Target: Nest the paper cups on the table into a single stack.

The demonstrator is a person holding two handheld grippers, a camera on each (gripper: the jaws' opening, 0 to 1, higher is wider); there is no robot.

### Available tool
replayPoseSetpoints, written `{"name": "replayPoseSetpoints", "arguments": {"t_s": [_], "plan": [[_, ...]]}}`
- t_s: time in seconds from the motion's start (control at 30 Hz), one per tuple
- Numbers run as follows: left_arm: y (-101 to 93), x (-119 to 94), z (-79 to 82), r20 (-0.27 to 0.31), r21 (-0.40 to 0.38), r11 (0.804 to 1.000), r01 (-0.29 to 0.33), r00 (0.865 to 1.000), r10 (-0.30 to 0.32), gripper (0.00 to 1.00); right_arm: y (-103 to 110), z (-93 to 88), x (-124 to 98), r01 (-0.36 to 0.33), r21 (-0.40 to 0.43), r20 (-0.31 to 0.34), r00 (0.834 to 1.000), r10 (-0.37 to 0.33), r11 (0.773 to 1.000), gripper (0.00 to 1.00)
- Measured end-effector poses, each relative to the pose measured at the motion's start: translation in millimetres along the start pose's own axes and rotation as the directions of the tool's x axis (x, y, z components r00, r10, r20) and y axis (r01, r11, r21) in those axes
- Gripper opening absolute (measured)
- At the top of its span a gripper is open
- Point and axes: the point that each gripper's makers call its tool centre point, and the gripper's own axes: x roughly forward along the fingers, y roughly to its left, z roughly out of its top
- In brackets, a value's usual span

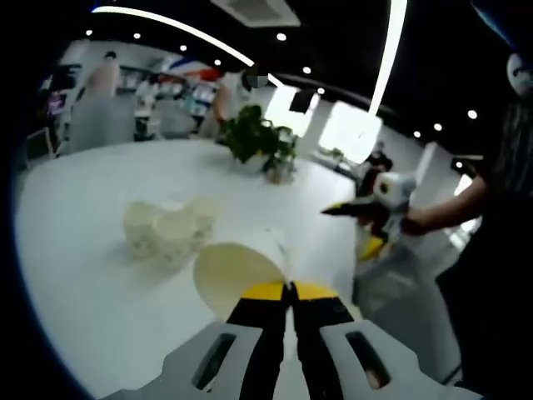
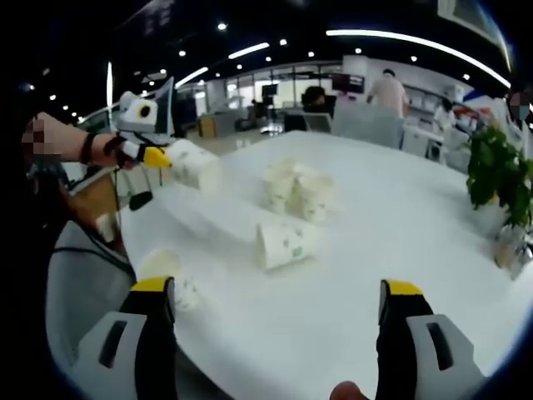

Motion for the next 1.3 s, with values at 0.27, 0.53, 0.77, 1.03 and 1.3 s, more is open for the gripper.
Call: {"name": "replayPoseSetpoints", "arguments": {"t_s": [0.27, 0.53, 0.77, 1.03, 1.3], "plan": [[-25.0, 1, -1.4, -0.067, 0.022, 0.998, 0.056, 0.996, -0.055, 0.00, -5, 3.0, 3, 0.003, 0.006, 0.014, 1.000, -0.003, 1.000, 1.00], [-40.4, -3, 4.0, -0.084, 0.115, 0.990, 0.084, 0.994, -0.074, 0.00, -3, 3.5, 8, -0.006, 0.006, 0.012, 1.000, 0.005, 1.000, 1.00], [-52.0, -9, 0.0, -0.187, 0.123, 0.989, 0.088, 0.980, -0.064, 0.00, -2, 6.0, 13, -0.012, -0.005, 0.015, 1.000, 0.012, 1.000, 1.00], [-62.2, -12, -3.4, -0.295, 0.183, 0.979, 0.090, 0.955, -0.033, 0.00, 0, 7.1, 20, -0.021, -0.006, 0.023, 1.000, 0.021, 1.000, 1.00], [-72.5, -12, -2.4, -0.423, 0.244, 0.962, 0.118, 0.906, -0.003, 0.00, 3, 6.0, 23, -0.029, 0.006, 0.026, 0.999, 0.029, 1.000, 1.00]]}}
